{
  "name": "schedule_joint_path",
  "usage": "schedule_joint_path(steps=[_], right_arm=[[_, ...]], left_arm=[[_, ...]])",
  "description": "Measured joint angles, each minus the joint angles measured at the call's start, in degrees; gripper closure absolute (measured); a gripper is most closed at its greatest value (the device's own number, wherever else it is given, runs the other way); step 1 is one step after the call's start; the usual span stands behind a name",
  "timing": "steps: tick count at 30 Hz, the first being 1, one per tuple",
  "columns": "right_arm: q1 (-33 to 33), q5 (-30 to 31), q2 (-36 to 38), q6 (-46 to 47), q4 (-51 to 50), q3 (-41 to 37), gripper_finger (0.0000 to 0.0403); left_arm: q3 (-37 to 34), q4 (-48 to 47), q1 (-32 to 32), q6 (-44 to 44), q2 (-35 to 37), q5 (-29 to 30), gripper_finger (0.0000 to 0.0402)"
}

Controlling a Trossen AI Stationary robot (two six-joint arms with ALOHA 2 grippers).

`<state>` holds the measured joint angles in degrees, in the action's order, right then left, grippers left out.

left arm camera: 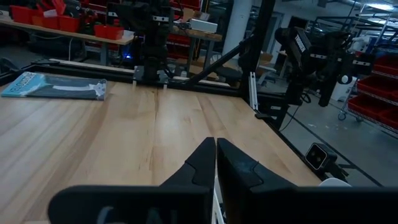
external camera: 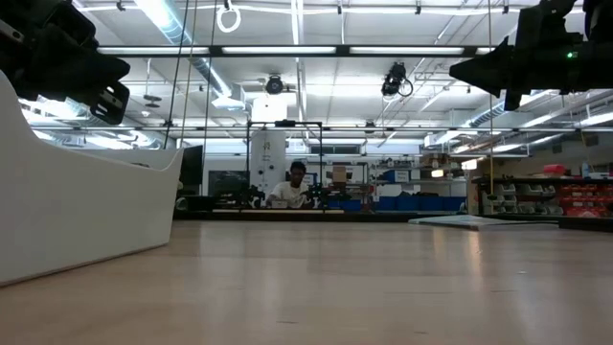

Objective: Pick and place USB-C Cables
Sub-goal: Return to Home Position

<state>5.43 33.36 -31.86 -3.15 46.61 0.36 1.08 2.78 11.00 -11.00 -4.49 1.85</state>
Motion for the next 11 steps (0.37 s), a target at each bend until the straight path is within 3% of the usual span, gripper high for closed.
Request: schedule_joint_path(steps=[11], right_arm=[[0.0,0.0,0.0,0.0,0.0,0.0,0.0374]], left_arm=[[0.0,0.0,0.0,0.0,0.0,0.0,0.0383]])
